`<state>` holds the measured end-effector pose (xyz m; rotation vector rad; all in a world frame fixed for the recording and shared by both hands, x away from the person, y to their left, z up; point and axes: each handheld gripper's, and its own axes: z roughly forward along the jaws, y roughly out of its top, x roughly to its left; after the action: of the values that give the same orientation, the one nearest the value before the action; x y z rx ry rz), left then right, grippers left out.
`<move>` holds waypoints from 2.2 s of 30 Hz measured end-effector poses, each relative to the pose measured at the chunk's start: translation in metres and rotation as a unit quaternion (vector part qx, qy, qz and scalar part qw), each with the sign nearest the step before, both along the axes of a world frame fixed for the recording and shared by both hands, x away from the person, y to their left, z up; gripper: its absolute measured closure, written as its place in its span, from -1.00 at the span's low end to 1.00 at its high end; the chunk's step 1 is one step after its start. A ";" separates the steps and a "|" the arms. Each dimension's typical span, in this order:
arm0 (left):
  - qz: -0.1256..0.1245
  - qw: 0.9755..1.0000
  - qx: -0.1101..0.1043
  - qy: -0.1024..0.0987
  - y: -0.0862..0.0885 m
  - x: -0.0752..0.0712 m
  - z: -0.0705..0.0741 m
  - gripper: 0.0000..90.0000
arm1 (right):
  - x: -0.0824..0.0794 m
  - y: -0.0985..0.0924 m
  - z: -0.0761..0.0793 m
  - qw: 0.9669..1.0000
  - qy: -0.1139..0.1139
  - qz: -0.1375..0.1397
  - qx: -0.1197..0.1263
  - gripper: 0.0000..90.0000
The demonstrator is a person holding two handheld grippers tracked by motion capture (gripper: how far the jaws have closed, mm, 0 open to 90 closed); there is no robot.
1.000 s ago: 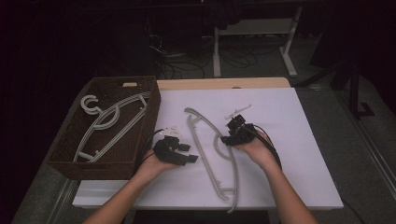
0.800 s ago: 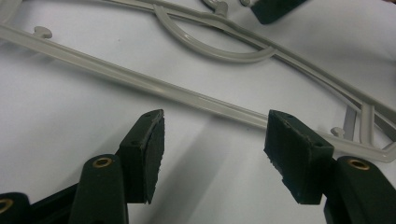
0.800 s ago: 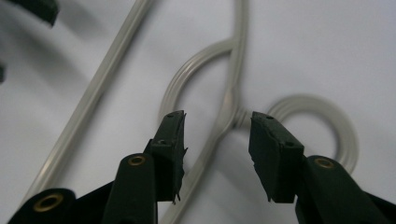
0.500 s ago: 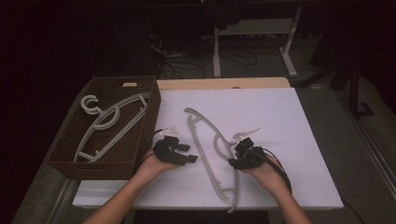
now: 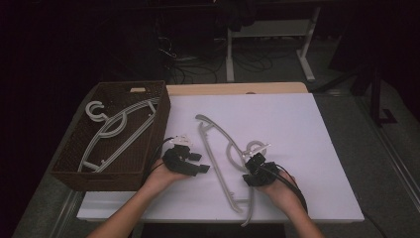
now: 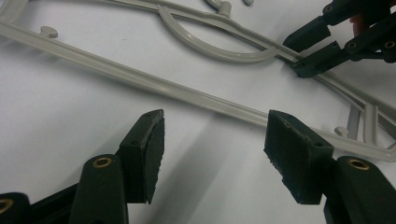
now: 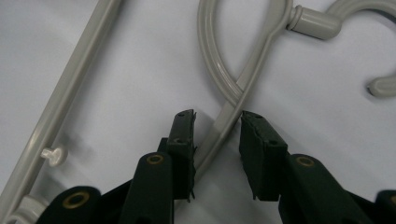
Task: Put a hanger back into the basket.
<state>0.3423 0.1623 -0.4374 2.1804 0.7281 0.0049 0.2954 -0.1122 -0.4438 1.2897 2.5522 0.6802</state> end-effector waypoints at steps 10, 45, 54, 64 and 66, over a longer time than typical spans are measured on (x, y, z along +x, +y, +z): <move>-0.001 1.000 0.000 -0.001 0.001 0.000 0.001 -0.15 | 0.011 -0.014 0.001 1.000 0.010 0.010 0.003 0.66; -0.002 1.000 -0.004 -0.002 -0.001 0.000 0.002 -0.14 | 0.073 -0.051 0.008 0.989 -0.039 0.140 0.037 0.56; 0.000 1.000 -0.006 -0.003 0.000 0.000 0.003 -0.14 | 0.041 -0.072 0.017 0.993 -0.028 0.106 0.045 0.98; 0.000 1.000 -0.006 -0.004 0.000 0.000 0.003 -0.14 | 0.029 -0.074 0.009 0.995 -0.026 0.100 -0.009 0.98; 0.000 1.000 -0.006 -0.005 0.000 0.000 0.003 -0.14 | 0.032 -0.074 0.009 0.995 -0.029 0.097 -0.017 0.98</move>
<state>0.3426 0.1627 -0.4345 2.1676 0.7213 0.0113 0.3271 -0.1865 -0.4346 1.0038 2.6515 0.6968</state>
